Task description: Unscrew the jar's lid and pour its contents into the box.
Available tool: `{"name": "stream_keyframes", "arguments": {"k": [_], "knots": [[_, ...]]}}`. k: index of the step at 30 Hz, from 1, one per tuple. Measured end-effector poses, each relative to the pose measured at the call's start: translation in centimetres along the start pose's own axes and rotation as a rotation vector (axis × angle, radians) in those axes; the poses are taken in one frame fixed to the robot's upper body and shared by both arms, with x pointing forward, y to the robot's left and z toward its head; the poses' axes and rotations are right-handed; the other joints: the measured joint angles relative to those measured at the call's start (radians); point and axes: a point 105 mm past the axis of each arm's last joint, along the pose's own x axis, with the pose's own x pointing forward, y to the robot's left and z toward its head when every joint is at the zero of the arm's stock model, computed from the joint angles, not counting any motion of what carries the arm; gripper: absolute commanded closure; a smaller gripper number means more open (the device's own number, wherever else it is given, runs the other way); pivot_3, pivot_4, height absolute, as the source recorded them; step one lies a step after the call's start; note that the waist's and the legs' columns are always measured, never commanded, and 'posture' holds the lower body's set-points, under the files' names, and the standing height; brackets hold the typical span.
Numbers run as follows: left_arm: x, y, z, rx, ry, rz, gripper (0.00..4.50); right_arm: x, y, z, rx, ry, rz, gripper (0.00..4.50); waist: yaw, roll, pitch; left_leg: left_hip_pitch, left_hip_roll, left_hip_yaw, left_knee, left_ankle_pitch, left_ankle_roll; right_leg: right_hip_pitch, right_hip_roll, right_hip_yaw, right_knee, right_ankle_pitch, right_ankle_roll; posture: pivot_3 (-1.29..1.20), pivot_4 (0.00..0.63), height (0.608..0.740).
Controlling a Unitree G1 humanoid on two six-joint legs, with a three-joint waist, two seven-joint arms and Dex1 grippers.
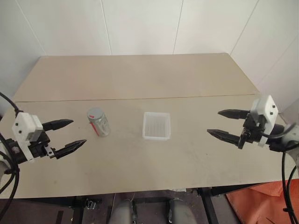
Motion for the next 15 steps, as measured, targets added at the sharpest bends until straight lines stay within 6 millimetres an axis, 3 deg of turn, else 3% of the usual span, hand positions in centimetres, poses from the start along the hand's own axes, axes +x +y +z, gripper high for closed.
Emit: {"name": "stream_keyframes", "arguments": {"k": [8,15], "knots": [[-0.6,-0.6,-1.1,-0.053,0.011,0.039,0.02,0.1,0.6,-0.8,-0.011,0.042,-0.002,0.0,0.003,0.0,0.0,0.001,0.001,0.001,0.0,0.0,0.0,0.0,0.0,0.001,0.0,-0.001,-0.002,0.0,0.15,0.74],[0.6,-0.8,-2.9,-0.104,-0.05,0.24,0.02,2.2,1.0,1.3,-0.104,0.003,0.074,0.0,0.001,0.0,0.0,0.001,0.002,0.001,0.001,0.0,0.0,0.0,0.0,0.001,0.001,0.001,-0.001,0.0,0.15,0.74]]}}
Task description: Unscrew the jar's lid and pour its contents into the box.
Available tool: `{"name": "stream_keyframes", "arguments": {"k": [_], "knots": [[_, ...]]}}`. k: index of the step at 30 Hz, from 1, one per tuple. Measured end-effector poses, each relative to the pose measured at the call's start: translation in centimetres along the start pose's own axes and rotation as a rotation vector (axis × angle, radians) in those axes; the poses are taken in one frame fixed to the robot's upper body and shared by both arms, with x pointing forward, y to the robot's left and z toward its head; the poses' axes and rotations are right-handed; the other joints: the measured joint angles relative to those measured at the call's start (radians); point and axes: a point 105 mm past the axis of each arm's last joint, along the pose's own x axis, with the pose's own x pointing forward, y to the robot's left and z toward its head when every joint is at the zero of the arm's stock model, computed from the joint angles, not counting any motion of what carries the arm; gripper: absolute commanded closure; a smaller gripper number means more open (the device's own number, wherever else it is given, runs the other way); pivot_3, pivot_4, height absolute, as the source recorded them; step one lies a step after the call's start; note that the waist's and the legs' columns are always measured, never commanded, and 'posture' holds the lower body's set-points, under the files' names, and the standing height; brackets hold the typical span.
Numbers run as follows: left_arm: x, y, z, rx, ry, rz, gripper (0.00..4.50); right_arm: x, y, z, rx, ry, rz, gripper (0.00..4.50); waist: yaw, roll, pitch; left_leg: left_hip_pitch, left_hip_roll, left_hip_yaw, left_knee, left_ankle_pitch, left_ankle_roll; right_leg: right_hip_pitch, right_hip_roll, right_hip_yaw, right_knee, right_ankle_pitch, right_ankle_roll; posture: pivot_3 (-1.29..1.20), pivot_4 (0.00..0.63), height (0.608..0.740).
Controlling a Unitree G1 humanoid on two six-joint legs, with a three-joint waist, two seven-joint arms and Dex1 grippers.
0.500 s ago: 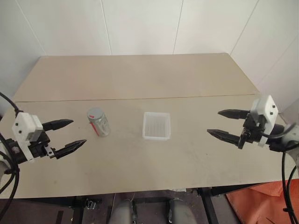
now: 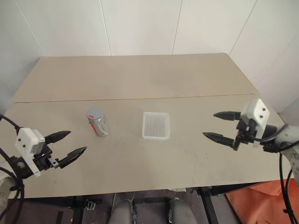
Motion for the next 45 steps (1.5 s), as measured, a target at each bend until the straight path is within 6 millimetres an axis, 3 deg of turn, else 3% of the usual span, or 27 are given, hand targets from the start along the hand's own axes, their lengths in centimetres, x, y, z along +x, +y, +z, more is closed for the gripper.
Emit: {"name": "stream_keyframes", "arguments": {"k": [5,10,19,25,36,39,45], "knots": [[2.5,-0.5,-0.5,-0.006,-0.041,0.039,0.02,1.0,0.8,1.1,-0.027,-0.032,0.079,0.0,0.02,0.0,0.0,0.0,-0.002,0.0,0.0,0.0,0.0,0.0,-0.001,0.0,0.0,0.0,0.0,0.0,0.15,0.74],[5.4,0.4,-0.6,0.002,-0.111,0.099,0.02,1.7,1.7,1.8,-0.056,-0.053,0.151,0.0,0.022,0.0,0.0,-0.001,-0.004,-0.001,0.001,0.0,0.0,0.0,-0.001,-0.001,-0.001,0.001,0.0,0.0,0.15,0.74],[8.5,1.1,-1.0,0.032,-0.151,0.14,0.02,1.7,2.4,2.8,-0.113,-0.091,0.212,0.0,0.022,0.0,0.0,-0.001,-0.003,-0.001,0.001,0.0,0.0,0.0,-0.001,-0.001,0.0,0.001,0.001,0.0,0.15,0.74],[10.4,1.5,-1.2,0.022,-0.186,0.178,0.02,1.7,2.6,3.2,-0.146,-0.108,0.224,0.0,0.022,-0.001,0.0,-0.001,-0.004,-0.001,0.001,0.0,0.0,0.0,-0.002,-0.002,-0.001,0.002,0.002,0.0,0.15,0.74],[11.9,1.6,-1.3,0.015,-0.219,0.22,0.02,1.7,3.2,3.7,-0.183,-0.122,0.234,0.0,0.022,-0.001,0.0,-0.001,-0.004,-0.002,0.001,0.0,0.0,0.0,-0.002,-0.002,0.0,0.002,0.002,0.0,0.15,0.74],[12.4,1.5,-1.1,0.017,-0.23,0.219,0.6,1.7,3.3,3.8,-0.186,-0.123,0.231,0.0,0.022,-0.001,0.0,-0.001,-0.004,-0.002,0.001,0.0,0.0,0.0,-0.002,-0.002,-0.001,0.002,0.002,0.0,0.15,0.74],[12.5,0.9,-1.0,0.015,-0.237,0.21,2.44,1.8,3.6,4.0,-0.198,-0.13,0.232,0.0,0.022,-0.001,0.0,-0.002,-0.004,-0.002,0.001,0.0,0.0,0.0,-0.002,-0.002,-0.001,0.002,0.002,0.0,0.15,0.74]]}}
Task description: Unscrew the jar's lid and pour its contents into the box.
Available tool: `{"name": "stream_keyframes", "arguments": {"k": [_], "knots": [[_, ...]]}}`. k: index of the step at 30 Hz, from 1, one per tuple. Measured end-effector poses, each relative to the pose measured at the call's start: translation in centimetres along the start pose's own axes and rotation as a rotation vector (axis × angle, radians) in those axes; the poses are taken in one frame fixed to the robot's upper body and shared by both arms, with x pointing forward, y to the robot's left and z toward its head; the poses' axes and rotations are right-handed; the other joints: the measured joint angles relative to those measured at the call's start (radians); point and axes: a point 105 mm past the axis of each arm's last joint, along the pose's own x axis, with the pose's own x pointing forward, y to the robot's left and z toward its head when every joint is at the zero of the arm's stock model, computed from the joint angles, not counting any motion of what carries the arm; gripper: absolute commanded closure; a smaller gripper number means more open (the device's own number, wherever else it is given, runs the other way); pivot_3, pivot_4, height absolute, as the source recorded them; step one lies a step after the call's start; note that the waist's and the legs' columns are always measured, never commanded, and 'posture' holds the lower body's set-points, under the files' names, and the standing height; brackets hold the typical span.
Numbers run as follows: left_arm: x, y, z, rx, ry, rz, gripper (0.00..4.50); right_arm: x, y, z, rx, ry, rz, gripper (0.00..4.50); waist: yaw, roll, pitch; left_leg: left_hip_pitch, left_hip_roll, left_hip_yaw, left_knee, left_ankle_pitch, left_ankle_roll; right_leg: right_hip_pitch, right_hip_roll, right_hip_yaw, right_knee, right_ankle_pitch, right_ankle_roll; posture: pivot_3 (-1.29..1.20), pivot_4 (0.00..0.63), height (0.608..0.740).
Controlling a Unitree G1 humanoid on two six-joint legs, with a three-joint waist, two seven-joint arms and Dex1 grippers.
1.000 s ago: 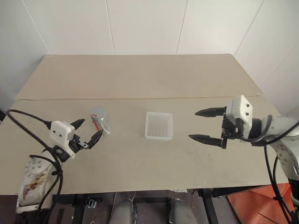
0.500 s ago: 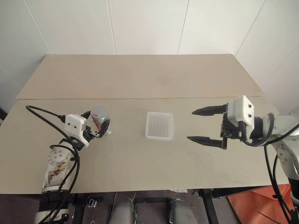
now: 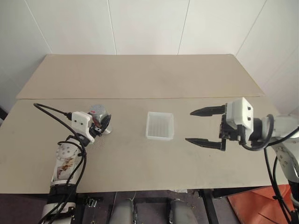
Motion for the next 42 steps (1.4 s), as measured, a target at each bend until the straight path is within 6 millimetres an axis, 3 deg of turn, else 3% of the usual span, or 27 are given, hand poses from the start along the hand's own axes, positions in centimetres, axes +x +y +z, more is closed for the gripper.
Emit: {"name": "stream_keyframes", "arguments": {"k": [4,7,13,18,22,25,30,38,42], "knots": [[-0.5,-1.0,0.4,-0.011,0.019,-0.023,2.53,0.4,0.0,0.5,-0.011,-0.028,-0.015,0.0,-0.002,0.0,0.0,0.0,0.001,0.0,0.0,0.0,0.0,0.0,0.0,0.0,0.0,0.0,0.0,0.0,0.15,0.74],[-0.6,-1.6,1.9,-0.027,0.022,-0.098,2.53,1.4,-0.1,1.5,-0.027,-0.087,-0.007,0.0,-0.004,0.0,0.0,0.0,0.001,0.0,0.0,0.0,-0.001,0.0,0.001,0.0,0.001,0.0,0.0,0.0,0.15,0.74],[-0.7,-2.5,8.4,-0.039,0.004,-0.521,2.53,4.7,-0.6,5.9,0.009,-0.303,0.052,0.0,-0.014,0.0,0.0,0.001,0.002,0.0,0.0,0.001,-0.001,-0.001,0.002,0.0,0.001,0.0,-0.001,0.0,0.15,0.74],[-0.9,-4.5,11.5,-0.099,-0.028,-0.866,2.53,7.3,-2.5,8.6,0.112,-0.373,0.058,0.0,-0.013,0.0,0.001,-0.001,-0.001,0.0,0.0,0.001,-0.001,-0.001,0.002,-0.001,0.001,0.0,-0.001,0.0,0.15,0.74],[0.7,-7.3,11.3,-0.157,-0.075,-1.005,2.53,9.1,-3.0,9.8,0.206,-0.381,0.075,0.0,-0.007,0.0,0.001,-0.003,-0.002,0.0,0.001,0.001,-0.001,-0.001,0.002,-0.002,0.001,0.0,-0.001,0.0,0.15,0.74],[1.7,-9.1,10.7,-0.178,-0.101,-1.075,2.53,10.2,-3.1,9.7,0.24,-0.347,0.068,0.0,-0.008,0.0,0.001,-0.006,-0.002,0.001,0.001,0.001,0.0,-0.002,0.003,-0.005,0.002,0.001,0.0,0.0,0.15,0.74],[3.0,-9.5,11.2,-0.159,-0.163,-1.1,2.53,11.1,-3.4,8.6,0.279,-0.296,0.037,0.0,-0.012,0.0,0.001,-0.008,-0.002,-0.001,0.001,0.0,0.0,-0.004,0.003,-0.005,0.001,0.001,0.0,0.0,0.15,0.74],[3.3,-9.8,11.0,-0.153,-0.176,-1.113,2.53,11.5,-3.4,8.4,0.281,-0.283,0.028,0.0,-0.023,0.0,0.001,-0.008,-0.002,-0.003,0.001,0.0,0.0,-0.004,0.003,-0.005,0.002,0.001,0.0,0.0,0.15,0.74],[3.3,-9.7,11.0,-0.143,-0.183,-1.11,2.53,11.8,-3.6,7.8,0.296,-0.263,0.023,0.9,-0.023,0.0,0.001,-0.008,-0.002,-0.003,0.001,0.0,0.0,-0.004,0.003,-0.005,0.002,0.001,0.001,0.0,0.15,0.74]]}}
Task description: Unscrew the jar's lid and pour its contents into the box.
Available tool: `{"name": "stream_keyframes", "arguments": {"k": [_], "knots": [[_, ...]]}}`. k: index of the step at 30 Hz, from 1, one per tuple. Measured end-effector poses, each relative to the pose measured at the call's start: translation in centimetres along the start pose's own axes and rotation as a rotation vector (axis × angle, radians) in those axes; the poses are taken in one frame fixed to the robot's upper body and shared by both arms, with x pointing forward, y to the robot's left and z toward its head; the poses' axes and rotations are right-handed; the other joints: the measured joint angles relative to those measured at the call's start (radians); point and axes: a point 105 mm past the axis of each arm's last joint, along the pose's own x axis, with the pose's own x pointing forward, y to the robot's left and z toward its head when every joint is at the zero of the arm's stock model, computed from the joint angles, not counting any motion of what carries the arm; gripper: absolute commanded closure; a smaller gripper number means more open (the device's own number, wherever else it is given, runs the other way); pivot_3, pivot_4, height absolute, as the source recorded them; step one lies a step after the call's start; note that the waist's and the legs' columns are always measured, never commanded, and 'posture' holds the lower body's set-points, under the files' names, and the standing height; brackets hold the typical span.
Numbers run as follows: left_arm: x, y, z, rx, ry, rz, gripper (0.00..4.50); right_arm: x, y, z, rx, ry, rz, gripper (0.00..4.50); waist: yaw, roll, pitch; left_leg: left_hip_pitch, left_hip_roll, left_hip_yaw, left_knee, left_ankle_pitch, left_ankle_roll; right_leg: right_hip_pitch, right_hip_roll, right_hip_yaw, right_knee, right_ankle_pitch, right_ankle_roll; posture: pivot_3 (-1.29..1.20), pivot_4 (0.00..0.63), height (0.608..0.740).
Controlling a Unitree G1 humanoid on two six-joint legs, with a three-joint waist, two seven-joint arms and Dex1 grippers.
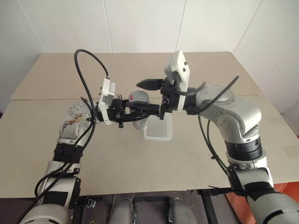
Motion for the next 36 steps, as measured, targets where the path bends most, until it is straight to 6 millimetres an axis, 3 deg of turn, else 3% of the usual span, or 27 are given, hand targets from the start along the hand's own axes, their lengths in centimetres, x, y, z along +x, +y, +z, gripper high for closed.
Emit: {"name": "stream_keyframes", "arguments": {"k": [3,13,19,25,27,31,36], "knots": [[0.0,0.1,0.0,0.003,0.001,0.005,2.53,0.2,0.0,-0.3,0.006,0.006,0.013,1.75,0.0,0.0,0.0,0.0,0.0,0.0,0.0,0.0,0.0,0.0,0.0,0.0,0.0,0.0,0.0,0.0,0.15,0.74],[-0.2,0.0,0.1,0.002,0.002,0.001,2.53,0.3,-0.2,-0.4,0.025,-0.04,0.109,1.75,0.0,0.0,0.0,0.0,0.0,-0.001,0.0,0.0,0.0,0.0,0.0,0.0,0.0,0.0,0.0,0.0,0.15,0.74],[0.4,-2.6,1.4,-0.009,0.045,-0.27,2.53,-0.8,1.2,0.3,-0.065,-0.102,0.536,1.75,-0.003,0.001,0.0,0.0,0.0,0.0,0.0,0.0,0.0,0.0,0.001,0.0,-0.001,0.0,0.001,0.0,0.15,0.74],[-0.7,-2.5,1.6,-0.031,0.077,-0.267,2.53,0.9,0.2,0.4,-0.105,-0.082,0.68,1.75,-0.014,0.001,0.001,0.002,0.001,-0.001,-0.001,0.001,-0.001,-0.001,0.002,0.001,0.001,0.0,0.001,0.0,0.15,0.74],[-0.9,-2.2,1.6,-0.035,0.074,-0.243,2.53,1.2,0.0,0.4,-0.12,-0.093,0.668,1.03,-0.011,0.001,0.001,0.001,0.001,-0.001,0.0,0.001,-0.001,-0.001,0.002,0.0,0.001,0.0,0.001,0.0,0.15,0.74],[-0.8,-1.9,1.7,-0.024,0.046,-0.214,2.53,0.7,-0.9,-0.3,-0.133,-0.09,0.572,0.04,0.008,0.001,0.001,-0.002,0.0,-0.002,0.002,0.001,-0.001,-0.001,0.0,-0.001,0.0,0.0,0.001,0.0,0.15,0.74],[-1.6,-0.7,0.9,0.007,0.048,-0.065,2.53,-2.5,-1.9,-1.6,-0.127,-0.096,0.315,0.04,0.014,0.001,0.001,-0.003,0.0,-0.002,0.001,0.001,-0.002,-0.003,-0.001,-0.001,0.001,0.0,0.001,0.0,0.15,0.74]]}}
